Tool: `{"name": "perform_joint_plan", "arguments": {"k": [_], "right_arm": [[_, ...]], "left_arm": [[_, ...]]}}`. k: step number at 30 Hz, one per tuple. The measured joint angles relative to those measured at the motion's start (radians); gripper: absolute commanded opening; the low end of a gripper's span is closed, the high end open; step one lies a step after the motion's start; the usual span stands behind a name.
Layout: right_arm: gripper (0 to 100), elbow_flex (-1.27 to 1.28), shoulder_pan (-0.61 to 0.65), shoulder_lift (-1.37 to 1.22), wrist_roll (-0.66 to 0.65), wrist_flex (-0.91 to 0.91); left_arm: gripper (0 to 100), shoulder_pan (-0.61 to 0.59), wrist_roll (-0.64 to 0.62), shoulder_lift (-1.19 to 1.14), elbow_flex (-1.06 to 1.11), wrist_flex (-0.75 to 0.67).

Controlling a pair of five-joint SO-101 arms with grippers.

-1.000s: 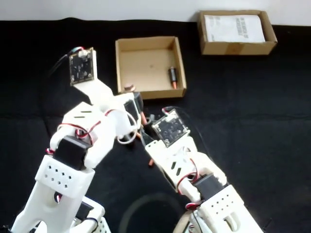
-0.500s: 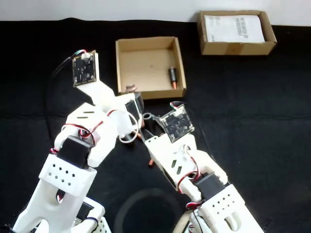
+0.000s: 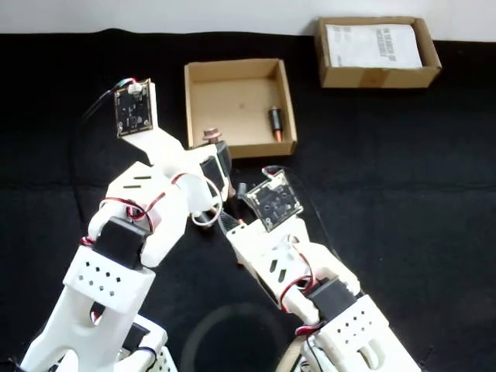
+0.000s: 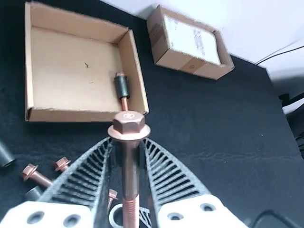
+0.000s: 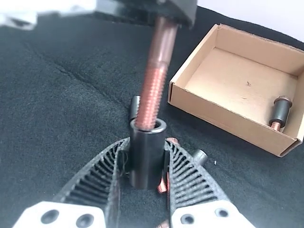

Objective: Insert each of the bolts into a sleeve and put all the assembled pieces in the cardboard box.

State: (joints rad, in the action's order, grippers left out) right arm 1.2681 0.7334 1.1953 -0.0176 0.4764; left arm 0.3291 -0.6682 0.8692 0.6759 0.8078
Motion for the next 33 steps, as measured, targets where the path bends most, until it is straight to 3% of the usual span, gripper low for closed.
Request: {"name": "perform_joint_plan", "arguments": {"k": [33], "right_arm": [[0.6, -0.084, 0.006, -0.005, 0.0, 0.052]], "left_arm": [[1, 0.026, -0.003, 0.072, 0.104, 0.0]]}}
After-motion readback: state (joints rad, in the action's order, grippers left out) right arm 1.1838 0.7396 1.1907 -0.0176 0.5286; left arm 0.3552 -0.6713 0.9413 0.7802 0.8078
